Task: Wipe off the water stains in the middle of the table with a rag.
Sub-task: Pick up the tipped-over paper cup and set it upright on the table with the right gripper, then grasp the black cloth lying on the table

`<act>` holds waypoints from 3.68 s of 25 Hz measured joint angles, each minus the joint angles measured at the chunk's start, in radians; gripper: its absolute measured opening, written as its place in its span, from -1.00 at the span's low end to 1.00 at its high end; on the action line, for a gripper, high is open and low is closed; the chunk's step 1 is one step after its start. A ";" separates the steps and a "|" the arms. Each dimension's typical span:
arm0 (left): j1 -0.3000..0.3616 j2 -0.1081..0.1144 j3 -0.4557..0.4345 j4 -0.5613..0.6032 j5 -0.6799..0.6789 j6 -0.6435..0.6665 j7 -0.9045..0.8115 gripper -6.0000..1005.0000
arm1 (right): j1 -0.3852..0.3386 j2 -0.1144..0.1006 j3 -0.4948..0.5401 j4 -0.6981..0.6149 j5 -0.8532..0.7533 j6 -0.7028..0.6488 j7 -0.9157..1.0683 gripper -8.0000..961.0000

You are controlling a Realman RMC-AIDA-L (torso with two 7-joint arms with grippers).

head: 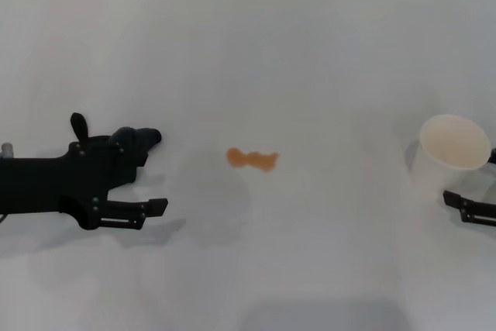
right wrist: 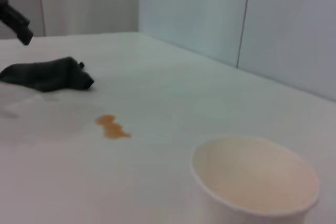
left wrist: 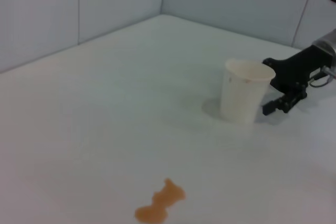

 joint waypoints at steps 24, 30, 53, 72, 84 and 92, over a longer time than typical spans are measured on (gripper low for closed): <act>0.003 0.018 0.003 0.070 0.069 0.013 -0.130 0.74 | 0.084 0.031 0.220 -0.467 -0.525 -0.370 0.475 0.82; -0.004 0.018 0.003 0.110 0.144 0.015 -0.186 0.74 | 0.098 0.040 0.220 -0.513 -0.536 -0.404 0.496 0.82; -0.045 0.004 0.016 0.234 0.331 0.034 -0.294 0.74 | 0.118 0.044 0.220 -0.525 -0.544 -0.415 0.519 0.82; -0.028 0.004 0.013 0.296 0.340 0.032 -0.286 0.74 | 0.124 0.039 0.229 -0.548 -0.547 -0.415 0.529 0.82; -0.032 -0.001 0.022 0.292 0.332 0.034 -0.289 0.74 | 0.138 0.031 0.230 -0.582 -0.543 -0.422 0.542 0.82; -0.034 -0.001 0.022 0.292 0.331 0.030 -0.289 0.74 | 0.166 0.033 0.231 -0.630 -0.540 -0.455 0.570 0.82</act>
